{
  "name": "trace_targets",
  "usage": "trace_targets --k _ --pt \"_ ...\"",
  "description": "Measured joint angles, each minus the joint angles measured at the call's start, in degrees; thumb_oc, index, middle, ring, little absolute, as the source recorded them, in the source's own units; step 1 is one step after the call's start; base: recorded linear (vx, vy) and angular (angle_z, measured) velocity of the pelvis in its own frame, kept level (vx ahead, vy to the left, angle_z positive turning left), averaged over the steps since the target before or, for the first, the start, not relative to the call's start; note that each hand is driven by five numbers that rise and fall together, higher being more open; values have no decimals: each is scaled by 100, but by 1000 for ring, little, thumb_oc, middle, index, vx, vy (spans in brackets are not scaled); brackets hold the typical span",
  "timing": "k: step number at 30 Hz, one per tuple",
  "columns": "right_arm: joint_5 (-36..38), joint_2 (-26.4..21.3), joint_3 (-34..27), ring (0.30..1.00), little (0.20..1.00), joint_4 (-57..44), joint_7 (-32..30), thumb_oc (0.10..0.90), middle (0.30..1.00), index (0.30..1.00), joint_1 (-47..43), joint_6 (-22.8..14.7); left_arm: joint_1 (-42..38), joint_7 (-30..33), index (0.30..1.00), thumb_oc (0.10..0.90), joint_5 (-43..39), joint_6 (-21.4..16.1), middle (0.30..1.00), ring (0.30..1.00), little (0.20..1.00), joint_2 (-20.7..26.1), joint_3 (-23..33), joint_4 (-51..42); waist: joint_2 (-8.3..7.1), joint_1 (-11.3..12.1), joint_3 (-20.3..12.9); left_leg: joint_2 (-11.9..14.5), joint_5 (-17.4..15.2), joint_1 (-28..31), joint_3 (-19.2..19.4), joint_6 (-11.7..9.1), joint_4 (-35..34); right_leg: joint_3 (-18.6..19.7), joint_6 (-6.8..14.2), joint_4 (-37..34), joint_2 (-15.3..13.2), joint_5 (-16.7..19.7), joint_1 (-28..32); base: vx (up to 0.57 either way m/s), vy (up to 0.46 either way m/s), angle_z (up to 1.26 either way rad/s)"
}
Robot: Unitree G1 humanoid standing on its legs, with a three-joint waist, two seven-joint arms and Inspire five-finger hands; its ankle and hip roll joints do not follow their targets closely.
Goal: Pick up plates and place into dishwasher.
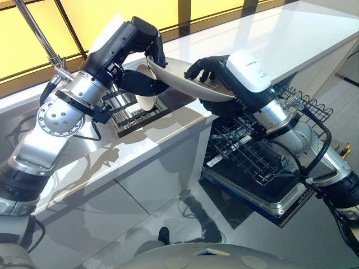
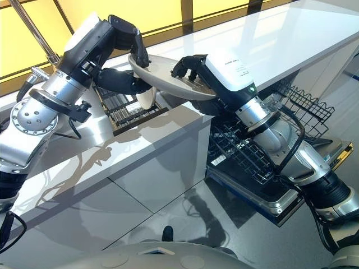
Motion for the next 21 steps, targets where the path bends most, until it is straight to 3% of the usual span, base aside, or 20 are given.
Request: trace_targets --k 8,12,21 --pt "7 262 -402 300 200 197 -704 100 300 300 182 34 55 -39 900 800 2 -211 900 900 900 -39 4 -255 0 56 12 -8 2 1 -18 3 4 -10 4 0 -3 -4 10 12 0 1" --pt "6 319 -528 300 200 321 -1036 100 300 300 289 -165 195 -32 900 800 85 -412 900 900 900 -82 106 -369 6 114 24 -10 2 5 -22 3 5 -20 6 -1 -4 -5 13 0 0 0" --pt "342 439 -2009 300 200 1203 -2105 100 300 300 578 -280 1103 310 900 800 527 -431 900 900 900 -102 1105 258 33 204 124 -71 1 24 -77 41 -7 -71 37 -3 -61 -29 72 24 -4 4"
